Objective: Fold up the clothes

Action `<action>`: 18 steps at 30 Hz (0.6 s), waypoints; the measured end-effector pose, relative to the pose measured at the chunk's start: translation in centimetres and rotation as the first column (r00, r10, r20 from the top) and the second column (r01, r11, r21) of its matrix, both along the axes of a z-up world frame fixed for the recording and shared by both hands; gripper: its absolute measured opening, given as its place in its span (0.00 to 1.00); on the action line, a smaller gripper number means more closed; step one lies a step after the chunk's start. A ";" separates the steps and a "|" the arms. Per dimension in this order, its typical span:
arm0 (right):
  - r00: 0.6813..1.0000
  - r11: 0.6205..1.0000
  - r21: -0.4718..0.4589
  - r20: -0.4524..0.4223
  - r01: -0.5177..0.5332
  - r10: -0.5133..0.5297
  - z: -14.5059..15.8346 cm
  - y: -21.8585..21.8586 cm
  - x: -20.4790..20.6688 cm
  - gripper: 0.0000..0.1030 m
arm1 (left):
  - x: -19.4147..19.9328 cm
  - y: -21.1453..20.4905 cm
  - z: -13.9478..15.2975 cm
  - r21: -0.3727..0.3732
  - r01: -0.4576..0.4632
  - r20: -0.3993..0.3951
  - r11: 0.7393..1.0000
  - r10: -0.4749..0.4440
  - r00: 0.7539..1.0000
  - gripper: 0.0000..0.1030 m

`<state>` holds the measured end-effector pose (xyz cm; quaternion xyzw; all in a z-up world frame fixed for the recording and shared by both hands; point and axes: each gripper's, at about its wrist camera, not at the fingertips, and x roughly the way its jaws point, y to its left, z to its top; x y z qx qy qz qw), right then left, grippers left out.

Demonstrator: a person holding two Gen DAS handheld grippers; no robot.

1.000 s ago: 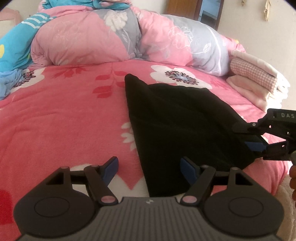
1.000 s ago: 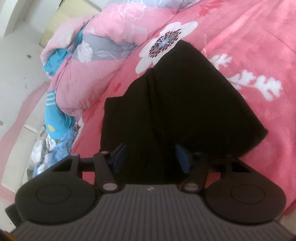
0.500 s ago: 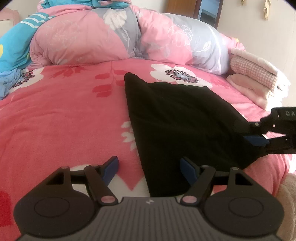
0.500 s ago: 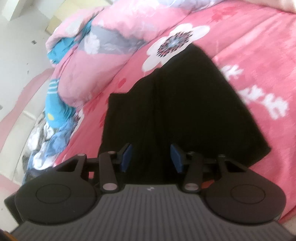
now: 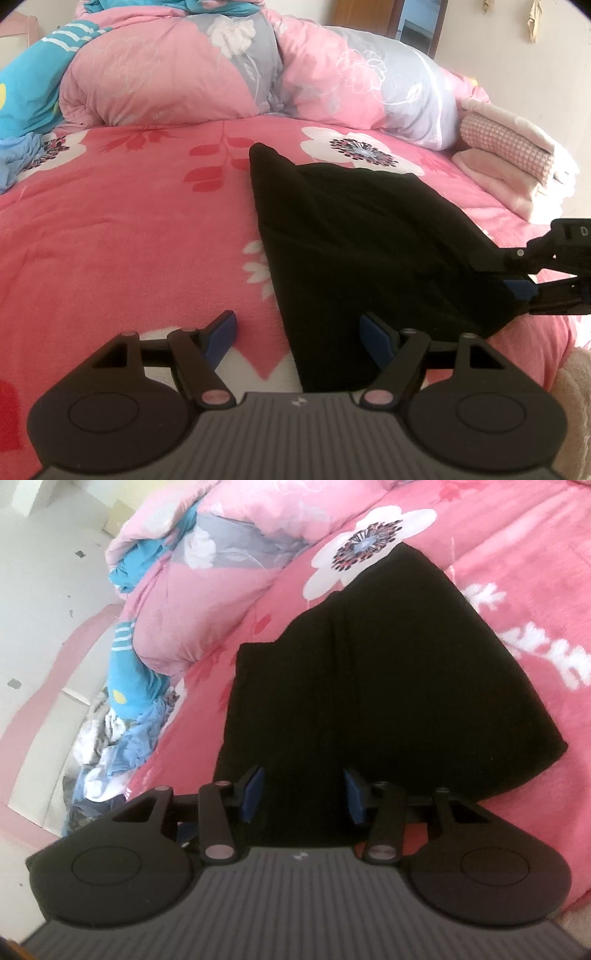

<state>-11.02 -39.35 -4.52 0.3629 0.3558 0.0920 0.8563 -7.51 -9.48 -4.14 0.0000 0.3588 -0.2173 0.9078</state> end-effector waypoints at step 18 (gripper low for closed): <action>0.997 0.996 -0.078 0.073 0.044 -0.038 1.1 -1.5 -0.5 0.04 | -1.1 -0.4 1.2 -0.070 0.113 0.009 0.991 -0.113 0.994 0.73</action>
